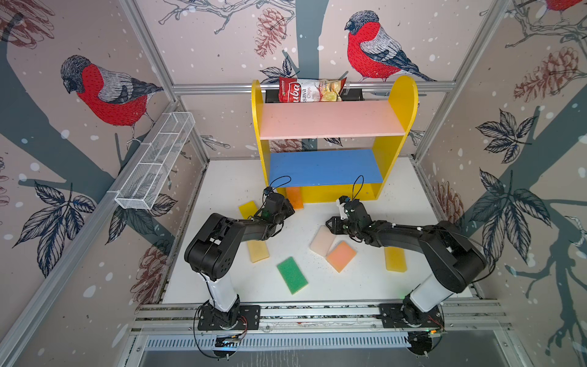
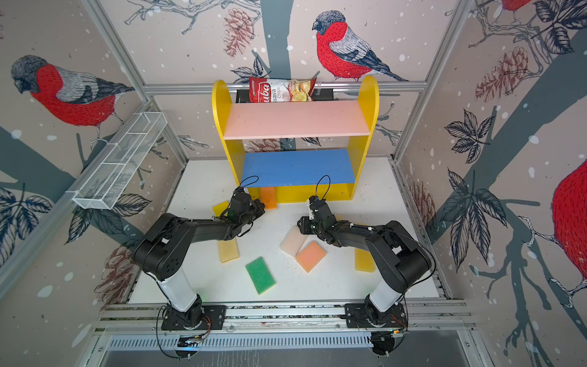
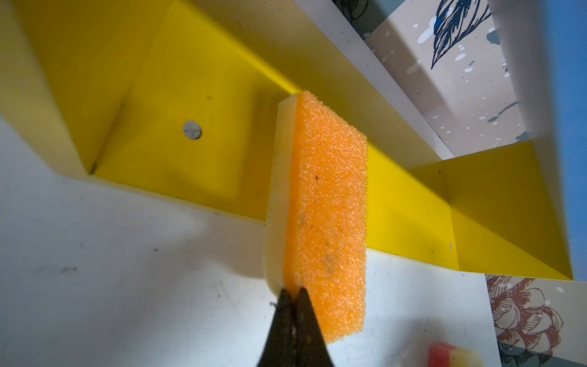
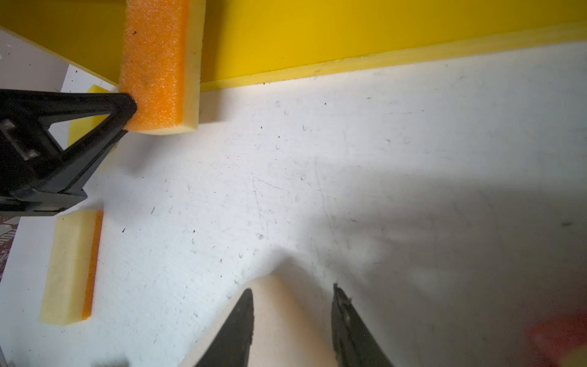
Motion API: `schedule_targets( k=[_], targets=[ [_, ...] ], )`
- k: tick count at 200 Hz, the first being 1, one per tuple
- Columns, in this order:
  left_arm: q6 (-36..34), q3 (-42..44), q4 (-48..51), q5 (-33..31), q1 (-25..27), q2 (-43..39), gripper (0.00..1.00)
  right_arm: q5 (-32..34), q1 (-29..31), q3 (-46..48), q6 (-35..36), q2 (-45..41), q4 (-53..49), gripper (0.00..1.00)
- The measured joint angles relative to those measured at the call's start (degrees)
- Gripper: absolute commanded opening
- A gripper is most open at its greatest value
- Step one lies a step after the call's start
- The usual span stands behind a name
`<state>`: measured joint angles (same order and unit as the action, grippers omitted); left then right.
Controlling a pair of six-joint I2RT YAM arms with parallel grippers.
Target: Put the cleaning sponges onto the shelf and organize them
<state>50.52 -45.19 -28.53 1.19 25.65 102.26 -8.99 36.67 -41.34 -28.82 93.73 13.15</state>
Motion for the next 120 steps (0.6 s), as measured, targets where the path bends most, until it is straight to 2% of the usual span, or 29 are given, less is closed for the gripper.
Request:
schedule_targets(
  k=[11, 20, 42, 67, 120],
  targets=[
    [-0.4, -1.2, 1.0, -0.2, 0.0, 1.1, 0.00, 0.0, 0.0, 0.0, 0.0, 0.0, 0.0, 0.41],
    [-0.7, -2.2, 2.0, -0.1, 0.1, 2.2, 0.04, 0.0, 0.0, 0.1, 0.0, -0.1, 0.0, 0.41],
    [-1.1, -3.7, 3.0, -0.6, 0.1, 4.2, 0.29, 0.0, 0.0, 0.4, 0.0, -0.2, 0.0, 0.41],
    [-1.2, -4.4, 3.0, -1.0, 0.0, 5.3, 0.45, 0.0, 0.0, 0.8, 0.1, -0.2, 0.0, 0.41],
    [-1.1, -2.6, 3.4, -1.1, 0.1, 3.4, 0.54, 0.0, -0.1, 0.7, 0.1, -0.1, 0.0, 0.41]
  ],
)
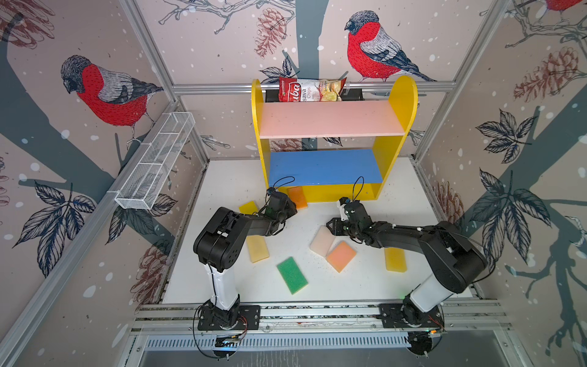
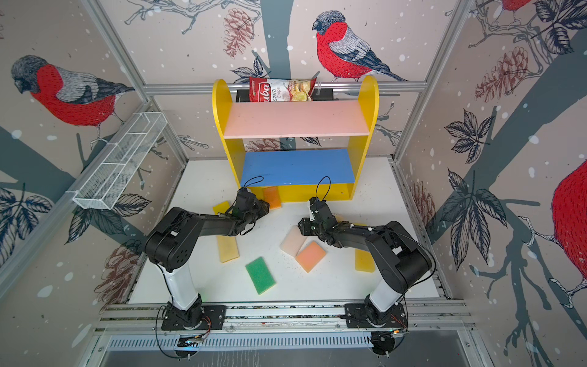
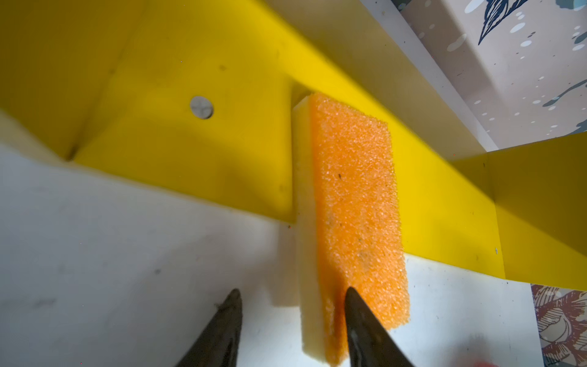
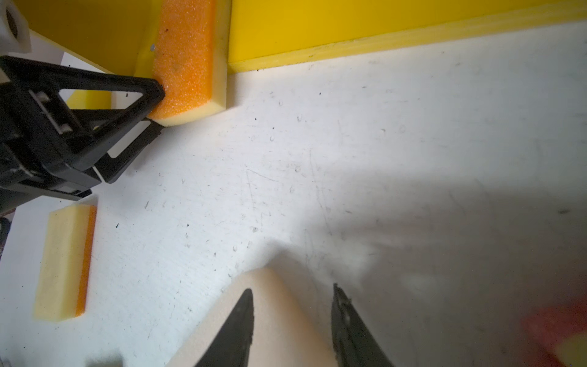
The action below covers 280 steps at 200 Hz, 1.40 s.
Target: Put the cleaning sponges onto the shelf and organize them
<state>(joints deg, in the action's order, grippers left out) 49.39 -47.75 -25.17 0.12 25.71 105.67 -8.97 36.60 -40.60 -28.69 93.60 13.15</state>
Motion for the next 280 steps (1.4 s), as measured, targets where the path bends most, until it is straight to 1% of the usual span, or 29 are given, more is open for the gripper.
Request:
schedule_targets(
  k=[54, 78, 84, 95, 103, 107, 113, 128, 145, 168, 225, 280],
  targets=[
    [0.2, 4.5, 0.1, -0.4, 0.3, -8.1, 0.57, -0.1, 0.0, -0.5, 0.0, 0.6, 0.1, 0.41],
    [0.3, 6.2, 0.1, -0.4, 1.0, -10.1, 0.57, -0.3, 0.0, -0.7, 0.0, 1.1, 0.0, 0.41],
    [0.4, 6.4, 0.1, -0.4, 1.3, -10.3, 0.53, -0.4, 0.0, -0.8, 0.0, 1.1, 0.0, 0.41],
    [0.6, 6.6, 0.0, -0.3, 1.8, -10.4, 0.36, -0.4, 0.1, -1.0, 0.0, 1.2, 0.0, 0.41],
    [1.3, 6.7, 0.0, -0.2, 2.0, -10.4, 0.27, -0.4, 0.1, -1.1, 0.0, 1.2, 0.1, 0.41],
    [1.2, 6.8, 0.0, -0.1, 2.2, -10.3, 0.21, -0.4, 0.1, -1.1, 0.0, 1.2, 0.1, 0.41],
    [1.2, 6.8, 0.0, -0.2, 2.3, -10.2, 0.15, -0.4, 0.1, -1.2, 0.0, 1.2, 0.0, 0.41],
    [1.6, 6.8, -0.6, 0.2, 2.9, -9.3, 0.06, -0.4, 0.2, -1.2, 0.0, 1.2, 0.0, 0.41],
    [1.7, 6.4, -0.8, 1.3, 4.3, -8.0, 0.00, -0.4, 0.2, -1.3, 0.0, 1.3, 0.0, 0.41],
    [3.3, 5.8, -1.8, 2.4, 6.3, -5.6, 0.00, -0.4, 0.2, -1.3, 0.0, 1.4, 0.0, 0.41],
    [5.0, 4.1, -2.6, 3.2, 7.0, -0.7, 0.00, -0.4, 0.2, -1.3, 0.0, 1.3, -0.2, 0.41],
    [5.0, -1.8, -0.7, 1.9, 4.3, 4.2, 0.00, -0.4, 0.1, -1.1, 0.0, 1.3, -0.3, 0.41]
  ],
)
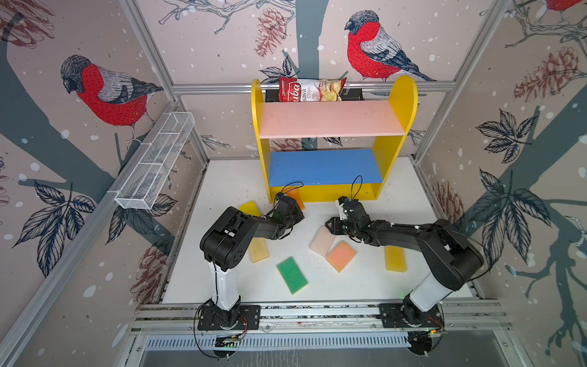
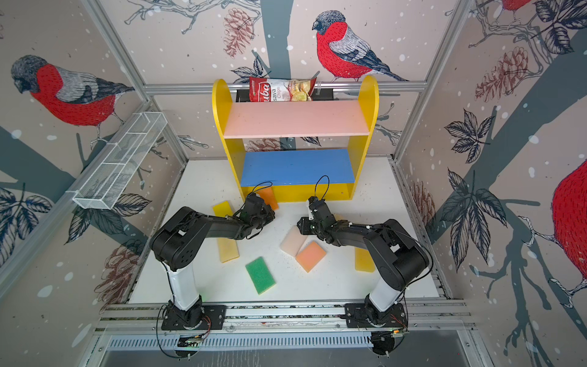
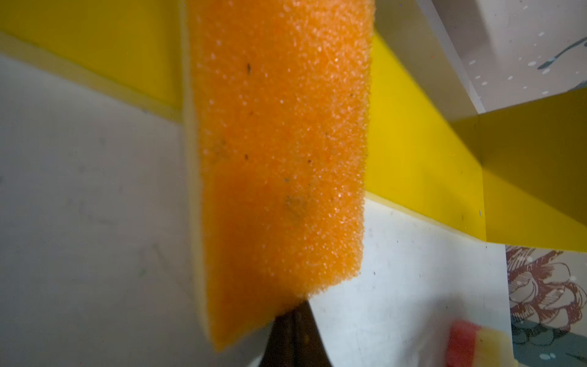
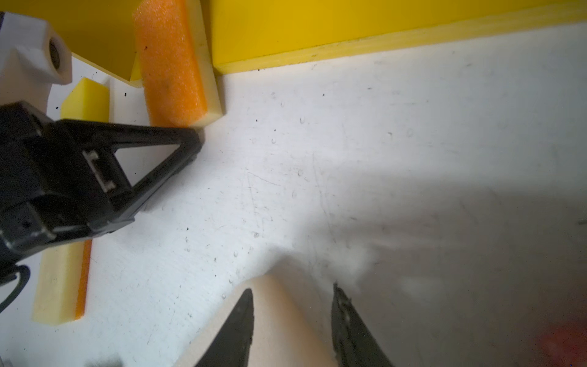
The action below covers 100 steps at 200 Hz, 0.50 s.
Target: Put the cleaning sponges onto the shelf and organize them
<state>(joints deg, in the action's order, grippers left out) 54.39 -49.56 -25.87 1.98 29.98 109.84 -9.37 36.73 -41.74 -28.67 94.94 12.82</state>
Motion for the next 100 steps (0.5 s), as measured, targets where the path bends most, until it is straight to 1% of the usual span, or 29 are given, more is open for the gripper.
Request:
schedule_targets(
  k=[57, 100],
  targets=[
    [-0.8, -5.7, 6.1, -3.1, -2.6, 1.5, 0.00, 0.0, -0.1, 0.3, 0.0, 0.3, 0.0, 0.41],
    [-1.9, -6.4, 9.6, -3.7, -3.6, 0.7, 0.00, 0.0, -0.1, 0.3, 0.0, 0.7, 0.0, 0.41]
  ],
)
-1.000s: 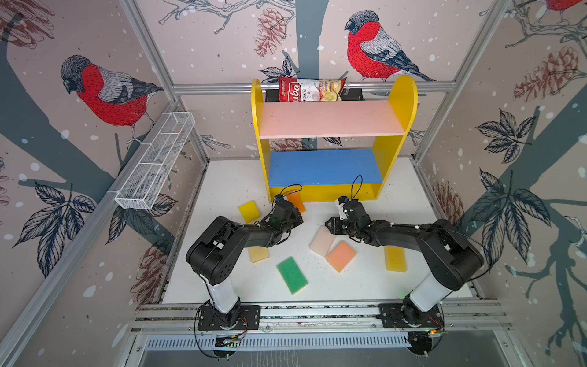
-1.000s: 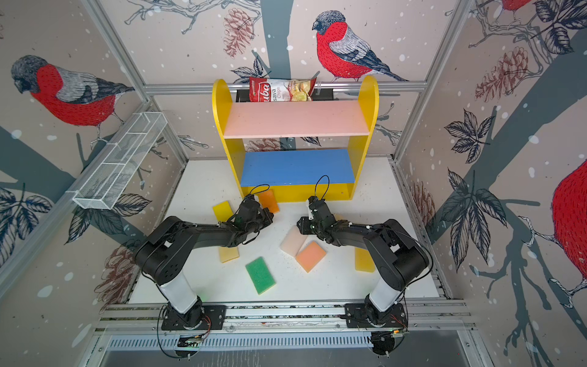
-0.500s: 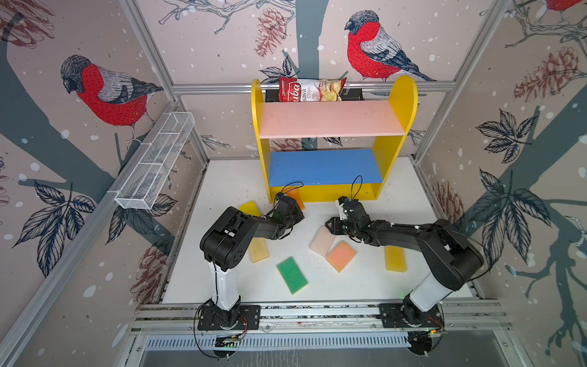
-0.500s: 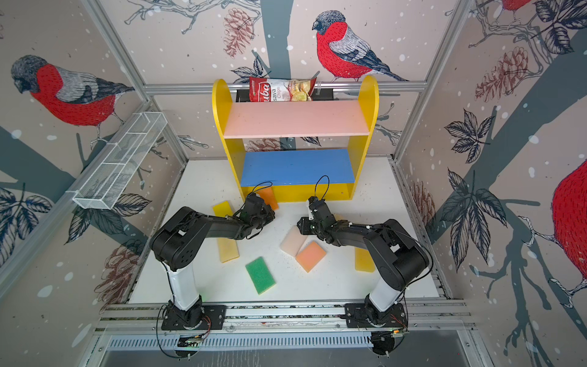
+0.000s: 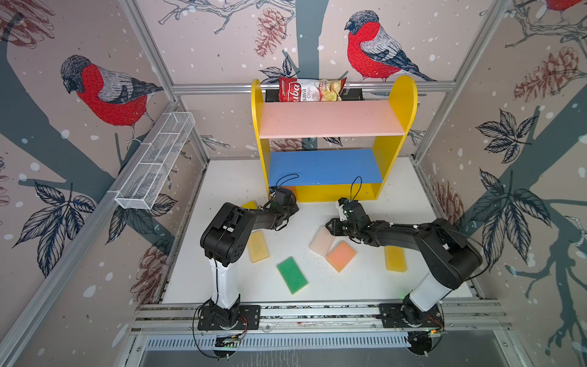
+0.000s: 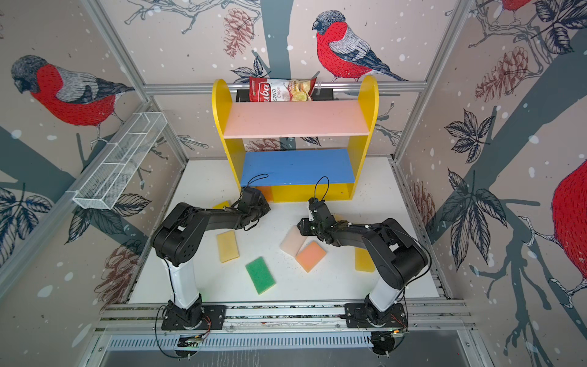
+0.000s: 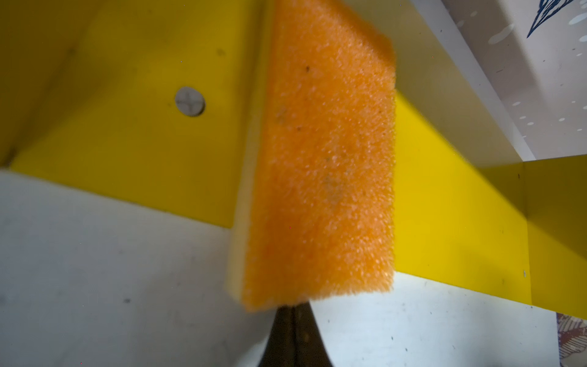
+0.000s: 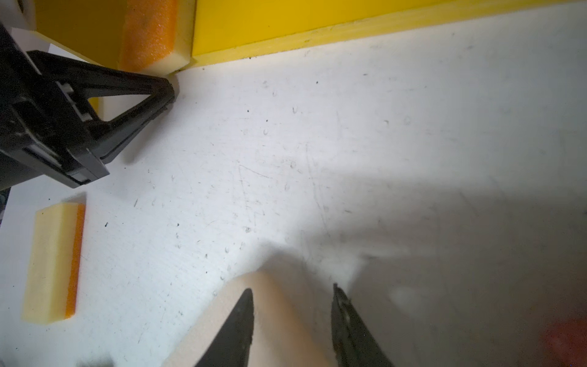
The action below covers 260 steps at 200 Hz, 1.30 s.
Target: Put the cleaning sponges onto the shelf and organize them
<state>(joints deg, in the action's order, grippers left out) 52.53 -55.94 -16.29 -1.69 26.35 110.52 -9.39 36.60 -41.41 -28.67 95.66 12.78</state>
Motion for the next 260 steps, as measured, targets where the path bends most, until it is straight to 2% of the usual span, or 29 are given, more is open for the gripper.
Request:
schedule_targets(
  k=[73, 142, 204, 260],
  targets=[
    [-1.0, 2.7, 1.2, -0.6, -2.3, -2.6, 0.00, -0.2, 0.0, -0.2, 0.0, 0.8, 0.3, 0.41],
    [0.0, 6.7, -5.0, 1.1, -4.1, -3.3, 0.00, -0.2, 0.0, 0.2, 0.0, 0.7, 0.4, 0.41],
    [8.4, 18.5, -26.4, 10.8, -4.4, -2.4, 0.00, -0.2, 0.0, 0.2, 0.0, 0.7, 0.5, 0.41],
    [17.7, 24.1, -45.8, 17.2, -6.5, 2.0, 0.00, -0.2, 0.0, 0.2, 0.0, 0.7, 0.5, 0.41]
  ],
)
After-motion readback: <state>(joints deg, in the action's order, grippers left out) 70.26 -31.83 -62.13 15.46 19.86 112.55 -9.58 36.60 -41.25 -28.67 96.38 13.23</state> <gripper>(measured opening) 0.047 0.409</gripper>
